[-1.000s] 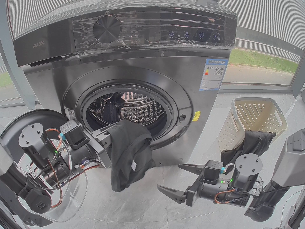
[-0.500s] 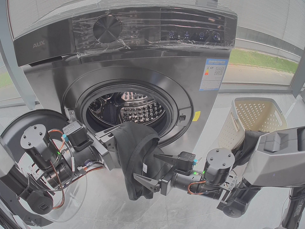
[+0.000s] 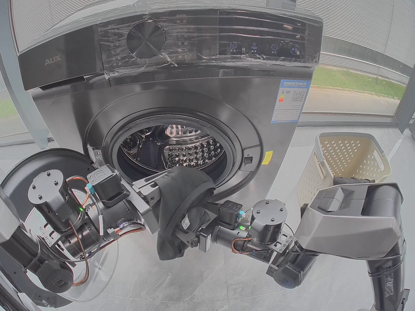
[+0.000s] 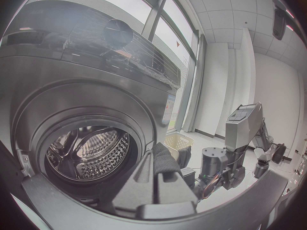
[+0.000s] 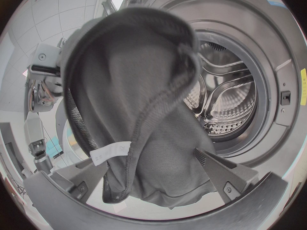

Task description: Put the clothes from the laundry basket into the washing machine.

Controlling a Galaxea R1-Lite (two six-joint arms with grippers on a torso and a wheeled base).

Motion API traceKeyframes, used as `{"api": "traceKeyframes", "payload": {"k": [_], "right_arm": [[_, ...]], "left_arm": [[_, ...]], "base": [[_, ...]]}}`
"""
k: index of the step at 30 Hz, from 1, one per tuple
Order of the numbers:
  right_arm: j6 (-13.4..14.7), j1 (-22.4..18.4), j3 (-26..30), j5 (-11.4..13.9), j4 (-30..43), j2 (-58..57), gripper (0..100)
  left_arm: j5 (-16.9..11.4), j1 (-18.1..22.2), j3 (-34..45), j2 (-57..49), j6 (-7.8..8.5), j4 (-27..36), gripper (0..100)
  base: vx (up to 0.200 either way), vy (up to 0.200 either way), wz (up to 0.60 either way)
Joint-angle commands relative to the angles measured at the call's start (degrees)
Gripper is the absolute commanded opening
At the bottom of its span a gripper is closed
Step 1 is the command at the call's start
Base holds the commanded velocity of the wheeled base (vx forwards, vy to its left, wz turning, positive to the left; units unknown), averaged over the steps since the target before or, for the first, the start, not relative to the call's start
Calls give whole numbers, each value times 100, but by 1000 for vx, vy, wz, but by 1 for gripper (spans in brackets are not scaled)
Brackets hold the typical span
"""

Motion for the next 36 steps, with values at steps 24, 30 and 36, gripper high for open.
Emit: {"api": "traceKeyframes", "payload": {"k": [24, 30, 36], "right_arm": [[48, 692, 887, -376, -19, -776, 0], [48, 613, 958, -499, -19, -890, 0], [56, 481, 922, -526, -10, -890, 0]], "left_arm": [[278, 909, -231, 1000, -35, -4, 0], [252, 1005, -3, 1193, 35, -13, 0], [243, 1041, 15, 1132, -53, -4, 100]], "base": [[0, 0, 0], [0, 0, 0], [0, 0, 0]]}}
